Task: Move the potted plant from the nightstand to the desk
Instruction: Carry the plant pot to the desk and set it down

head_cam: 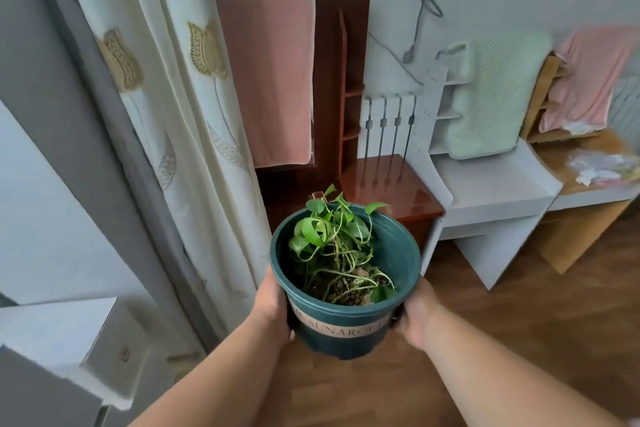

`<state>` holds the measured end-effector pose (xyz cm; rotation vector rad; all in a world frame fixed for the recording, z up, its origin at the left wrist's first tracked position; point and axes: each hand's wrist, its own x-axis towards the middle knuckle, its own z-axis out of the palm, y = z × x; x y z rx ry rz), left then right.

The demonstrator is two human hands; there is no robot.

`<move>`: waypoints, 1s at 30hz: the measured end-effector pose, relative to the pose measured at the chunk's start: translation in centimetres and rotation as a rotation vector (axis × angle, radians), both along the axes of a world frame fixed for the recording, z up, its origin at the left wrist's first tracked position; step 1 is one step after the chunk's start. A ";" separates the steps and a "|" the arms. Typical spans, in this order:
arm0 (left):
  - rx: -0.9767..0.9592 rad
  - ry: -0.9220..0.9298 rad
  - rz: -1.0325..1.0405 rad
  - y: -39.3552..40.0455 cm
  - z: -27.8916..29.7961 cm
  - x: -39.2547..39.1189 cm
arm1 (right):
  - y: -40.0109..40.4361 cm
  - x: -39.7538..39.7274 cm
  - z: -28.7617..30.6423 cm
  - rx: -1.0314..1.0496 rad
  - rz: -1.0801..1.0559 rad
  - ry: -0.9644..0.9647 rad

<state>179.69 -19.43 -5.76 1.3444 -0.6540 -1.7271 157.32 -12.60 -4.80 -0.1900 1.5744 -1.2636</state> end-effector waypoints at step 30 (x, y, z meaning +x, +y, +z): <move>0.234 0.095 -0.126 -39.4 -6.1 -30.9 | -37.2 -28.9 -5.8 0.123 -0.139 -0.098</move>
